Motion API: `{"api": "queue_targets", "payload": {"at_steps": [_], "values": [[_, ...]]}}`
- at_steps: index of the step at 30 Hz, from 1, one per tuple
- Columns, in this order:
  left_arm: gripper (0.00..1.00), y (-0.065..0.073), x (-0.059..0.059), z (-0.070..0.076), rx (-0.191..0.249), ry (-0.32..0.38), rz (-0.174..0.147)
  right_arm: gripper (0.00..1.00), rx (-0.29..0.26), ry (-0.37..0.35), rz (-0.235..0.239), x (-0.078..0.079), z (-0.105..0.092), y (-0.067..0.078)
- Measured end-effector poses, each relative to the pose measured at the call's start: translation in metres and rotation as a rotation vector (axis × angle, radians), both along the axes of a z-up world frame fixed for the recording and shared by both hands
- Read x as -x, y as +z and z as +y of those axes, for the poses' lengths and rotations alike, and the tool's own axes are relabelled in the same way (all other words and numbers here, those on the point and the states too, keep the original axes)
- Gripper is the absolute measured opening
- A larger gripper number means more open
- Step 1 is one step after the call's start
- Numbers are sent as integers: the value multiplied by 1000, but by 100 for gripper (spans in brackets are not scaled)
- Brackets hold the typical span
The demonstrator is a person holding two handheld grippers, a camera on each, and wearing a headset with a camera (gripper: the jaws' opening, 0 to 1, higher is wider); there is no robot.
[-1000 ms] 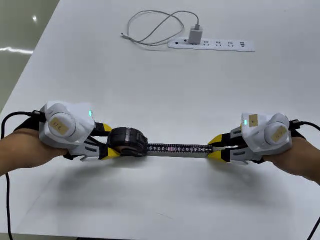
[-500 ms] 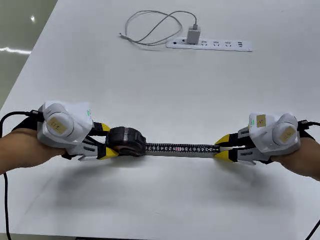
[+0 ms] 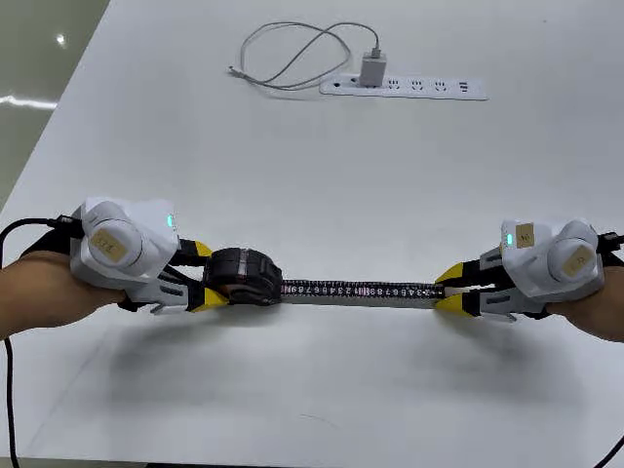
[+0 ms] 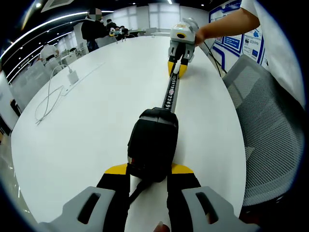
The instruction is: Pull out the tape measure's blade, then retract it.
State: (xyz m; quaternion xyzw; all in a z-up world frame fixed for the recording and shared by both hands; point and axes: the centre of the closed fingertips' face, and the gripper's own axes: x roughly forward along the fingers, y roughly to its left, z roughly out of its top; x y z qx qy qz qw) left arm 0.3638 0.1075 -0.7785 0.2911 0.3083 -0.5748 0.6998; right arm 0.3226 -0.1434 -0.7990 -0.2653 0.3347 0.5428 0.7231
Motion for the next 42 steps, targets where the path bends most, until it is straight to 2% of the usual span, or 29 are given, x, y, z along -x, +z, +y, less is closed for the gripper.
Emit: {"api": "queue_targets", "payload": {"at_steps": [18,32,40,42], "values": [[24,0,0,0,-5,0,1,9,27,-16,6,3,-25,0],[24,0,1,0,-9,-1,-1,9,42,-30,4,7,-36,1],[25,0,1,0,-13,-6,-13,10,51,-30,16,7,-35,0],[25,0,2,-1,-12,-21,-30,10,50,-24,19,8,-34,-1]]}}
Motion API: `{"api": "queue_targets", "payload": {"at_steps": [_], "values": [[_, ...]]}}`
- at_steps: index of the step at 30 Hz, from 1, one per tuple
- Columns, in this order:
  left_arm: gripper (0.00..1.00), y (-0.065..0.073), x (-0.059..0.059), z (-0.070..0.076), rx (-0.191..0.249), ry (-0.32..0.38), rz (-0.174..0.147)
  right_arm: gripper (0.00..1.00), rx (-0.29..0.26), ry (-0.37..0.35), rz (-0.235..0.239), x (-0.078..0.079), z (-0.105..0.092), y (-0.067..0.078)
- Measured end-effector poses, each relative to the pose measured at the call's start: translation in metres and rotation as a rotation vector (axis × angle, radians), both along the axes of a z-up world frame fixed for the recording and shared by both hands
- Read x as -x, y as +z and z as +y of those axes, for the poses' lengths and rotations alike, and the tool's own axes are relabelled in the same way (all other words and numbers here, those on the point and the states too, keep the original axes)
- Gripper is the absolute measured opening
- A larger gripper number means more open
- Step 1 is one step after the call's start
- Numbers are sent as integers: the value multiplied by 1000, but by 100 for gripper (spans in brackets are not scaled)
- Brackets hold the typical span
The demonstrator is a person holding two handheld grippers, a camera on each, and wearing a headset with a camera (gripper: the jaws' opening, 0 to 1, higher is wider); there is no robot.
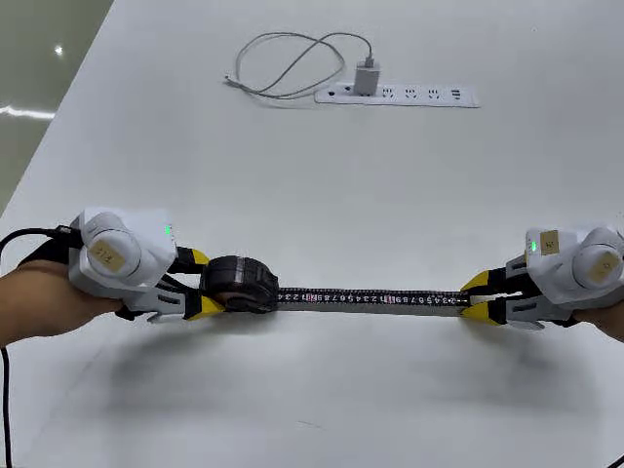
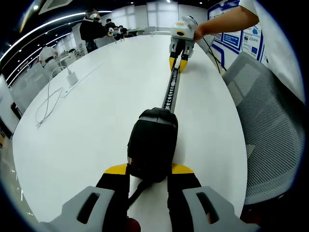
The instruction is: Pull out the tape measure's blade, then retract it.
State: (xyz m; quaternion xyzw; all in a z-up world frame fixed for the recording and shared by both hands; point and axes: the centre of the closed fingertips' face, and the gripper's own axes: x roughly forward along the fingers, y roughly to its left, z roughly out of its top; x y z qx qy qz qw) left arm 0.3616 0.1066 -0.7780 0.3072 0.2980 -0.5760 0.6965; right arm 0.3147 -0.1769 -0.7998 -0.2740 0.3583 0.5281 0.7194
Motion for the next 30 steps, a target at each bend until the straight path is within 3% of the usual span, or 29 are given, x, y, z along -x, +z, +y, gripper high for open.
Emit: {"api": "queue_targets", "payload": {"at_steps": [15,30], "values": [[26,0,0,-1,-15,18,7,12,18,13,22,1,-1,0],[28,-1,-3,-1,-11,34,5,15,4,-27,49,2,-5,1]]}}
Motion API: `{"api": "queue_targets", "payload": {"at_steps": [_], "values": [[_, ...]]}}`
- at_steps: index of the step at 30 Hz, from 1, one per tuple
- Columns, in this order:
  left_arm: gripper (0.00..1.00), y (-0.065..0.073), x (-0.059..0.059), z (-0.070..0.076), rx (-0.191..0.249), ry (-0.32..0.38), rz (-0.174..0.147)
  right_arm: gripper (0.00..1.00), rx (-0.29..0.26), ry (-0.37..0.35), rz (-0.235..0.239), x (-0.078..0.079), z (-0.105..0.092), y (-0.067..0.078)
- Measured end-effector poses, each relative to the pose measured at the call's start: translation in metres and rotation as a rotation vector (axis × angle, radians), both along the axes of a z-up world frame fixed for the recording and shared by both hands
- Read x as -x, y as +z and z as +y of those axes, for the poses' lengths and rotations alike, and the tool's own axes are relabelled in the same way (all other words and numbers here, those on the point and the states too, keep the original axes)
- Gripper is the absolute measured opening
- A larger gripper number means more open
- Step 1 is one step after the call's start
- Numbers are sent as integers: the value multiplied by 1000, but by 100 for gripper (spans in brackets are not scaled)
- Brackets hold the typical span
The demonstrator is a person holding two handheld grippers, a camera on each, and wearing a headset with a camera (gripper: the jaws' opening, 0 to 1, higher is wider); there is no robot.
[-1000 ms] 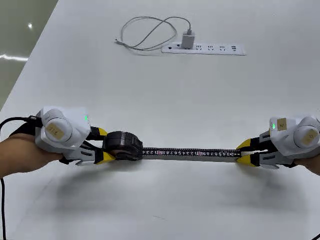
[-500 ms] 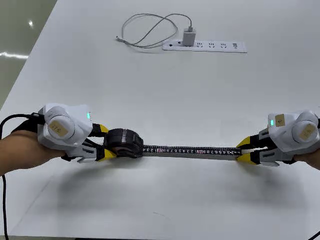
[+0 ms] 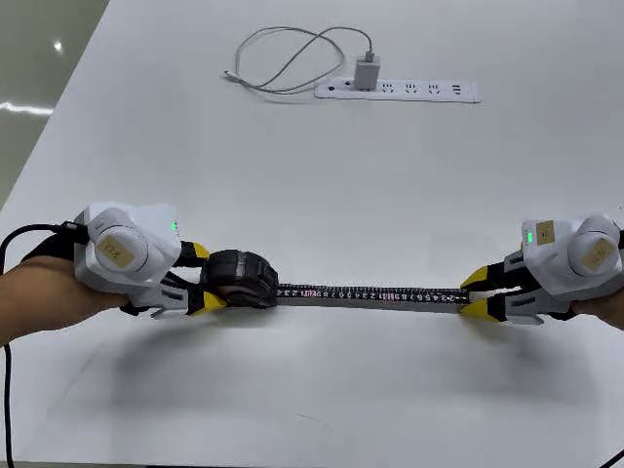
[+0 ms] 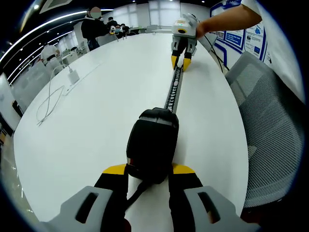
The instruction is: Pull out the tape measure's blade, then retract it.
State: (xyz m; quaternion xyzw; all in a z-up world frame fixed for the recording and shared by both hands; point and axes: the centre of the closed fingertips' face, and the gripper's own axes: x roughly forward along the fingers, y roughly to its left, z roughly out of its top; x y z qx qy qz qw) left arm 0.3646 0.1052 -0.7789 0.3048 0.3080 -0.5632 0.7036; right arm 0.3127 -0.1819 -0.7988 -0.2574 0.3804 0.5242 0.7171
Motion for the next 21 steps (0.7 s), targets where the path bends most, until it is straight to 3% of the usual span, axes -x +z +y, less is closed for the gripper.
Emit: {"api": "queue_targets", "payload": {"at_steps": [13,15,17,19,21], "values": [[32,3,-1,-3,17,12,0,18,-13,-34,-5,2,-3,5],[35,6,1,-3,32,24,14,20,-33,-64,-10,1,-1,9],[37,9,0,-1,38,32,-4,23,-61,-97,-3,1,2,14],[38,12,1,0,60,60,10,27,-68,-113,-4,2,3,17],[41,14,1,2,66,76,4,29,-72,-124,-11,3,4,19]]}}
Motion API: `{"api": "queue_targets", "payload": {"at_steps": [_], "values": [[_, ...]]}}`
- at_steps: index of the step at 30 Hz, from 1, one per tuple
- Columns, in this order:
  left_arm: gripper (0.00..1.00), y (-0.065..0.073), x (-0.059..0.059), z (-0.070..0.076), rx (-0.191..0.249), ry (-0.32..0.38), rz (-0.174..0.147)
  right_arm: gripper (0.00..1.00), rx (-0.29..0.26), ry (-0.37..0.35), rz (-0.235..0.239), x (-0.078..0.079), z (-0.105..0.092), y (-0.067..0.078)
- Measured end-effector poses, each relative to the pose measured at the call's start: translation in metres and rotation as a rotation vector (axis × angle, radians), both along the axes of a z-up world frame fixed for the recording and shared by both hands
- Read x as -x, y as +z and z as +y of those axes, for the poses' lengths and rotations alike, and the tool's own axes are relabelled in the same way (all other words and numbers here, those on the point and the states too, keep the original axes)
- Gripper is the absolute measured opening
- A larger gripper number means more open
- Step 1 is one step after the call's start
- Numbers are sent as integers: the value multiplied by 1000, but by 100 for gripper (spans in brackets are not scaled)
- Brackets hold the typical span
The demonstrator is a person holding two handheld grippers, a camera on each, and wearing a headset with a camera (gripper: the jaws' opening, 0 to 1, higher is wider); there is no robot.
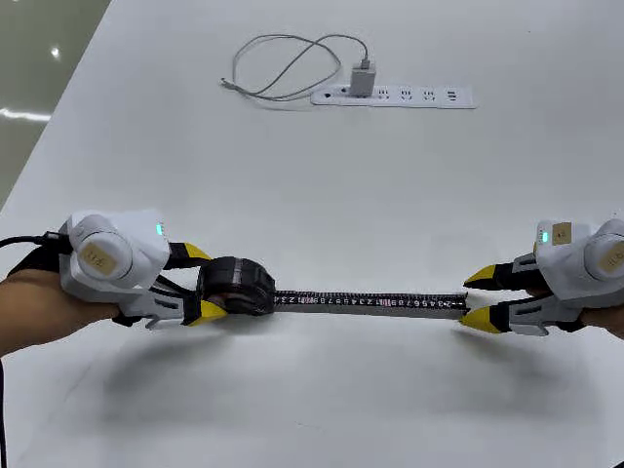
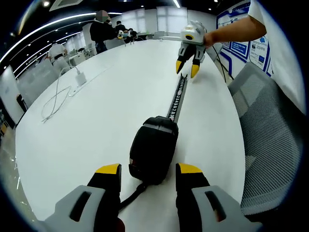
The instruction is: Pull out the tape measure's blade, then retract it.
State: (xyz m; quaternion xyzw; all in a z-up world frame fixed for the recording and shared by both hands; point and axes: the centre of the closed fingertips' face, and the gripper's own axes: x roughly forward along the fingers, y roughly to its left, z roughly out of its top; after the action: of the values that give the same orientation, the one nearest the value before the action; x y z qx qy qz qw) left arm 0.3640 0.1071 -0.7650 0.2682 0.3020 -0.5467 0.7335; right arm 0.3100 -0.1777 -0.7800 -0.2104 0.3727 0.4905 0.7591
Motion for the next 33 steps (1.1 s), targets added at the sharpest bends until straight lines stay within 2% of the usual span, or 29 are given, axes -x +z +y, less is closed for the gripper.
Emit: {"api": "queue_targets", "payload": {"at_steps": [7,8,13,17,22,24,31,33], "values": [[48,9,6,4,50,67,9,38,-28,-57,-10,1,2,8],[49,11,8,4,62,84,19,39,-42,-75,-6,0,4,10],[52,17,9,7,97,129,18,42,-43,-92,-24,1,6,14],[52,19,10,8,100,135,10,43,-43,-97,-29,2,6,15],[52,27,10,9,137,176,8,44,-48,-111,-47,4,5,21],[53,32,10,8,181,216,15,46,-57,-133,-55,5,5,23],[59,34,19,17,227,291,10,58,-60,-201,-84,14,1,28],[61,33,25,19,235,300,32,62,-68,-224,-86,17,0,29]]}}
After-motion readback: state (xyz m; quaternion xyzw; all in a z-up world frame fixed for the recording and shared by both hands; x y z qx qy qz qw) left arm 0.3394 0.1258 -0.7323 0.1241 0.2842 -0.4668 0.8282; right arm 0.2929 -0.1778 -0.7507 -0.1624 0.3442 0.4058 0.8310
